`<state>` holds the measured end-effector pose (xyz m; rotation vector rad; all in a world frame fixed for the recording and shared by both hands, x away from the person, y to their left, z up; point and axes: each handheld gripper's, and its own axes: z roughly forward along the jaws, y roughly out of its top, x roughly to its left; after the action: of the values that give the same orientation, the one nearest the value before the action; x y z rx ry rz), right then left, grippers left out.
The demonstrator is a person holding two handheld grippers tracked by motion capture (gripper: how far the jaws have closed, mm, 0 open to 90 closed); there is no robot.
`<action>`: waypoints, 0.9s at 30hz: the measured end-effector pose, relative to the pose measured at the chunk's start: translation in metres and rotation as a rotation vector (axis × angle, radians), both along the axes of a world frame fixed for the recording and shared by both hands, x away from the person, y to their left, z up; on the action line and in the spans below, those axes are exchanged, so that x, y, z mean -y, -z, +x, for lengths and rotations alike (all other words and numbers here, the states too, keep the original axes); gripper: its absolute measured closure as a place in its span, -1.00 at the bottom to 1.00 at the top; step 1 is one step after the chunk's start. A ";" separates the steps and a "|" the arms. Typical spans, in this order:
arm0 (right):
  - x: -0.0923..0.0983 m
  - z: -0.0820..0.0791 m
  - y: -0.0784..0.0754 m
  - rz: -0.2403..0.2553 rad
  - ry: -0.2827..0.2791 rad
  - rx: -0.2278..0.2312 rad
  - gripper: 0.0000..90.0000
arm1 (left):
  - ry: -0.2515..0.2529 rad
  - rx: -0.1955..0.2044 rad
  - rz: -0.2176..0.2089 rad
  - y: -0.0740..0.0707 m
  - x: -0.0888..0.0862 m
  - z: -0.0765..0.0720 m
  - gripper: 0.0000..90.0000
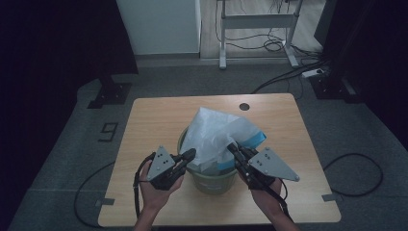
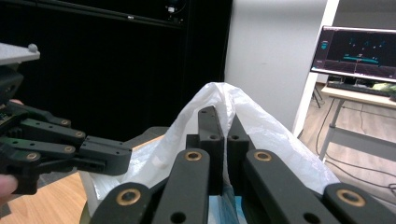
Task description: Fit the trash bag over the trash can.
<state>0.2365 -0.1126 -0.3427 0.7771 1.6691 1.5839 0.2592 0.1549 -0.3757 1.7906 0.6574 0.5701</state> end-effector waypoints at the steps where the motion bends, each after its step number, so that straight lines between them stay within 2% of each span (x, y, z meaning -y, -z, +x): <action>1: 0.001 0.000 0.000 0.005 -0.002 -0.004 0.97 | -0.003 -0.005 -0.021 0.001 -0.003 0.000 1.00; 4: 0.001 0.000 0.001 0.007 -0.007 -0.008 0.97 | 0.002 -0.016 -0.042 -0.001 -0.006 0.000 0.98; 5: 0.001 0.000 0.002 0.006 -0.006 -0.009 0.97 | -0.005 -0.014 -0.046 -0.003 -0.006 -0.001 0.84; 7: 0.000 0.001 0.001 0.007 -0.006 -0.011 0.97 | -0.031 0.009 -0.056 -0.008 -0.004 -0.006 0.43; 9: 0.000 0.003 0.001 0.010 -0.003 -0.014 0.97 | -0.003 0.010 -0.053 -0.012 -0.003 -0.008 0.14; 13: 0.002 0.006 -0.002 0.022 -0.002 -0.022 0.97 | 0.044 0.025 -0.024 -0.014 -0.001 -0.013 -0.04; 16: 0.005 0.007 -0.007 0.033 0.000 -0.020 0.97 | 0.077 0.016 -0.010 -0.011 0.000 -0.012 -0.12; 19: 0.007 0.006 -0.010 0.039 -0.001 -0.017 0.97 | 0.085 0.015 0.010 -0.009 0.004 -0.010 -0.13; 21: 0.008 0.006 -0.013 0.041 -0.002 -0.014 0.97 | 0.064 0.018 0.024 -0.008 0.007 -0.009 -0.09; 25: 0.009 0.004 -0.016 0.042 -0.006 -0.006 0.97 | 0.029 0.037 0.032 -0.008 0.009 -0.006 0.31; 27: 0.009 0.003 -0.017 0.043 -0.010 -0.005 0.97 | 0.020 0.033 0.039 -0.007 0.010 -0.004 0.49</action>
<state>0.2395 -0.1213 -0.3259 0.7963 1.6493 1.6311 0.2552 0.1446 -0.3682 1.8183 0.6088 0.6018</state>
